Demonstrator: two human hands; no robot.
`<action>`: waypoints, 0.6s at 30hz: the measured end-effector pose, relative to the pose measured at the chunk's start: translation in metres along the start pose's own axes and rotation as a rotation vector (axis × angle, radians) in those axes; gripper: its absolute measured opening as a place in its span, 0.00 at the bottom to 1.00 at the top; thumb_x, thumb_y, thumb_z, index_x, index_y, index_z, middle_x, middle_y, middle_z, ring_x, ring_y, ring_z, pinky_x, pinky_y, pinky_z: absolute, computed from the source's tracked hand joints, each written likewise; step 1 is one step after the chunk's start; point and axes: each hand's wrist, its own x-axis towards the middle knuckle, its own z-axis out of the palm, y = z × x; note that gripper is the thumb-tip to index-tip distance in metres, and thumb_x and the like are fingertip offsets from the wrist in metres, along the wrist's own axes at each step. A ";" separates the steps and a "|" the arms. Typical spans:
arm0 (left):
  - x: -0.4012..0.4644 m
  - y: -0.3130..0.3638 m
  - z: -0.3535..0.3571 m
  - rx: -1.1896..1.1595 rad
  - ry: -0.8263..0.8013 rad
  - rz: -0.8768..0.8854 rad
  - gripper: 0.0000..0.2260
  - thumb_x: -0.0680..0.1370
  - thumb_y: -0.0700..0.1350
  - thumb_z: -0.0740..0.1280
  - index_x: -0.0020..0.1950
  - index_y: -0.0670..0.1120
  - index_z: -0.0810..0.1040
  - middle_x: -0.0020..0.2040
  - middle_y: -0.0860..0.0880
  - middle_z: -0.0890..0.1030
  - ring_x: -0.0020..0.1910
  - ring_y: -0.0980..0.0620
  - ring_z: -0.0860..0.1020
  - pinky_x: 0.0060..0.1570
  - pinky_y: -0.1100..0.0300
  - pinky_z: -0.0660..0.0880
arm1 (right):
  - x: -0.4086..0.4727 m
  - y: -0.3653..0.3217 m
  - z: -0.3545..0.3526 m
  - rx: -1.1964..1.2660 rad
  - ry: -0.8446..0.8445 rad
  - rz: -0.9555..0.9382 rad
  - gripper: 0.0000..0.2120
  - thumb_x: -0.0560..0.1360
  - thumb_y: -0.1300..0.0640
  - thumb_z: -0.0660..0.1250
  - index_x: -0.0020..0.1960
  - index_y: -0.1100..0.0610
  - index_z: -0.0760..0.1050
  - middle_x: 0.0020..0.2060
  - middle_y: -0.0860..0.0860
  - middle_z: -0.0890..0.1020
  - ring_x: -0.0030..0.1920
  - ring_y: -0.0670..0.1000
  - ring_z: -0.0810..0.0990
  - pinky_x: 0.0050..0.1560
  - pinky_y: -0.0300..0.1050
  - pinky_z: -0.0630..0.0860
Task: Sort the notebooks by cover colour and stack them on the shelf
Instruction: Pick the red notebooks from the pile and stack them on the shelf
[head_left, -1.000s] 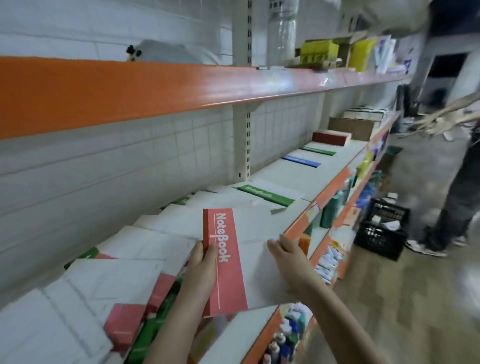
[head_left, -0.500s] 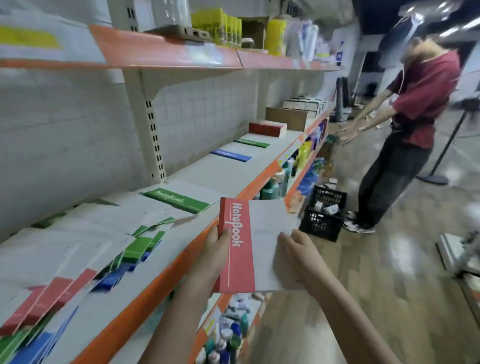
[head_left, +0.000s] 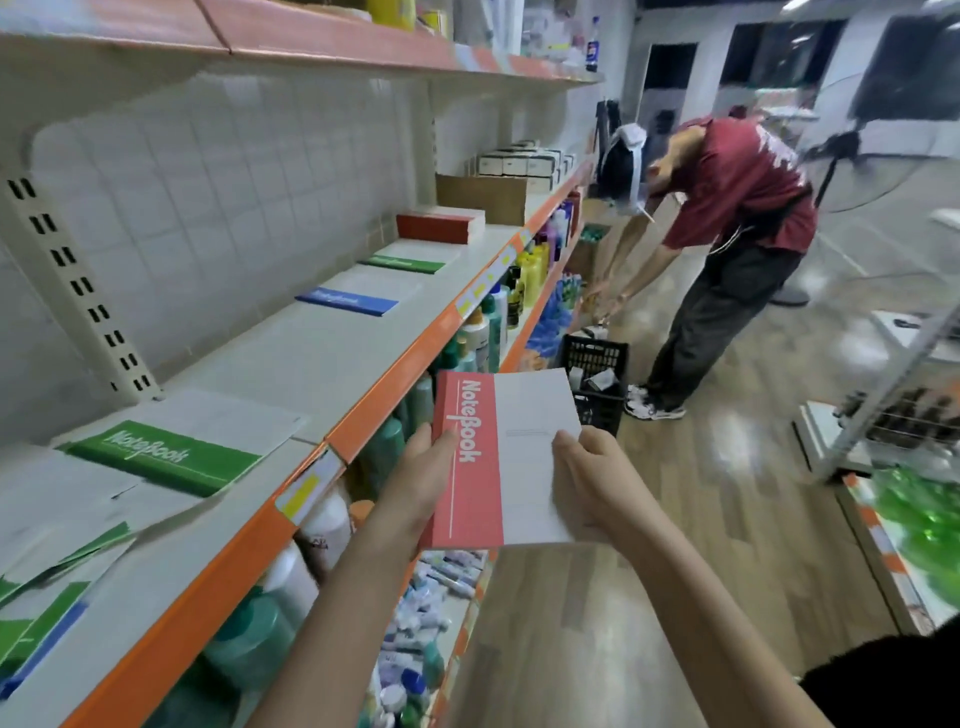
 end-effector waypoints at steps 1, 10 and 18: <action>0.014 0.003 0.005 0.002 -0.018 -0.005 0.12 0.80 0.56 0.59 0.59 0.53 0.74 0.40 0.53 0.85 0.38 0.53 0.84 0.32 0.60 0.77 | 0.015 0.000 -0.003 0.006 0.009 -0.001 0.14 0.79 0.53 0.57 0.37 0.55 0.60 0.33 0.51 0.64 0.33 0.50 0.63 0.27 0.41 0.60; 0.157 0.061 0.065 -0.055 -0.098 0.037 0.07 0.81 0.47 0.61 0.54 0.47 0.76 0.30 0.54 0.83 0.27 0.58 0.81 0.23 0.67 0.74 | 0.149 -0.026 -0.037 0.141 0.045 0.033 0.14 0.81 0.54 0.56 0.55 0.63 0.74 0.52 0.58 0.81 0.55 0.58 0.79 0.56 0.50 0.73; 0.250 0.093 0.107 -0.015 -0.154 0.064 0.09 0.82 0.45 0.59 0.44 0.49 0.76 0.27 0.55 0.82 0.25 0.59 0.80 0.22 0.68 0.72 | 0.249 -0.025 -0.060 0.185 0.076 0.072 0.08 0.79 0.56 0.54 0.46 0.58 0.68 0.45 0.54 0.73 0.45 0.52 0.72 0.46 0.44 0.66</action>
